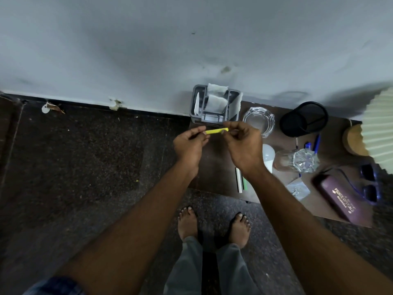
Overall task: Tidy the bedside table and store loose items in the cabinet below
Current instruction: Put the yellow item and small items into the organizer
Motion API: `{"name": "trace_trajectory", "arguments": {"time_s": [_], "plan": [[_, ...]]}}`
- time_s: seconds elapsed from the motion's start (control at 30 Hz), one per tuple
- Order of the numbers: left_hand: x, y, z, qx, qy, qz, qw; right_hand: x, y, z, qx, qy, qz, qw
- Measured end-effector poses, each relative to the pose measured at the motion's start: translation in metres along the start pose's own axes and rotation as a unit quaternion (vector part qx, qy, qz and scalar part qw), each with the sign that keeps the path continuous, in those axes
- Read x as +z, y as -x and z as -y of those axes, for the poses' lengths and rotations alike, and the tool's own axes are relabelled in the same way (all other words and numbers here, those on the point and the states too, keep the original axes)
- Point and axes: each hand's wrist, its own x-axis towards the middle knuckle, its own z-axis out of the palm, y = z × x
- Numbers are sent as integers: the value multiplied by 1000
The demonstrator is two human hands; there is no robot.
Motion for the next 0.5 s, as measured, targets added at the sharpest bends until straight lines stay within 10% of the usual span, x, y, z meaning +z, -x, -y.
{"name": "trace_trajectory", "arguments": {"time_s": [0.5], "plan": [[-6,11,-11,-42,47,35,997,2,-44,38,-158,170,3,973]]}}
